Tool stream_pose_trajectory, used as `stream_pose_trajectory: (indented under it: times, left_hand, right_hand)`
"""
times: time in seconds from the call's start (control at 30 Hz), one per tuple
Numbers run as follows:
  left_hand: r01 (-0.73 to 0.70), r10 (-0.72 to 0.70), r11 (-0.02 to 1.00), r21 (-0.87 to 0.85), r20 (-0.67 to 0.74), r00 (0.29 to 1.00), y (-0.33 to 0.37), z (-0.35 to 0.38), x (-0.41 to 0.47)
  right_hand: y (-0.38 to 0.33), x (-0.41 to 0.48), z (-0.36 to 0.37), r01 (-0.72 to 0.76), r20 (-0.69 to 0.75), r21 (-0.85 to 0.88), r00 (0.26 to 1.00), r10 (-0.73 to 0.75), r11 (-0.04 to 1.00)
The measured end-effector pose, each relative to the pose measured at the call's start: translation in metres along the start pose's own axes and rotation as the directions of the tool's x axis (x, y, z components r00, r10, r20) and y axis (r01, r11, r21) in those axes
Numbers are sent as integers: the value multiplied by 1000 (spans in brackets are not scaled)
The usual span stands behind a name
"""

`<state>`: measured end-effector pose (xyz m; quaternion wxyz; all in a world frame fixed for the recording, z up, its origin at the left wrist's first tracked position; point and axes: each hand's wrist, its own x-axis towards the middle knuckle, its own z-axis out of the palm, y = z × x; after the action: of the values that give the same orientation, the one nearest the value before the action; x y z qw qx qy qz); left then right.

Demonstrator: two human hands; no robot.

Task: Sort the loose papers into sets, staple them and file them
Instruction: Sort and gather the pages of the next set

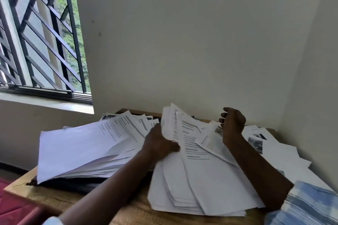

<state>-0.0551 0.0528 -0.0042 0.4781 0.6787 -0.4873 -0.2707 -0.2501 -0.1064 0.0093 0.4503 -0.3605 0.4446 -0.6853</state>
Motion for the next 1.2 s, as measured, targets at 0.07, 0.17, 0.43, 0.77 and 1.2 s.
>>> stream_pose_trajectory:
  times: [0.07,0.17,0.43,0.77,1.2]
  left_hand:
    - [-27,21,991,-134,-51,998,0,-24,-6]
    - [-70,45,957,-281,-92,995,-1,-63,-19]
    - [-202,140,882,-427,-173,975,21,-137,-36]
    - [-166,227,894,-417,102,969,21,-73,-11]
    - [-560,555,807,185,83,827,81,70,66]
  right_hand:
    - [-2,-9,-15,193,119,-182,978,-173,964]
    - [-10,-18,-39,390,271,-276,908,-318,878]
    - [-22,-62,-43,94,613,-165,789,28,982]
    - [-62,-50,-59,-2,661,-20,750,15,1000]
    - [-2,-10,-132,69,514,-394,843,158,917]
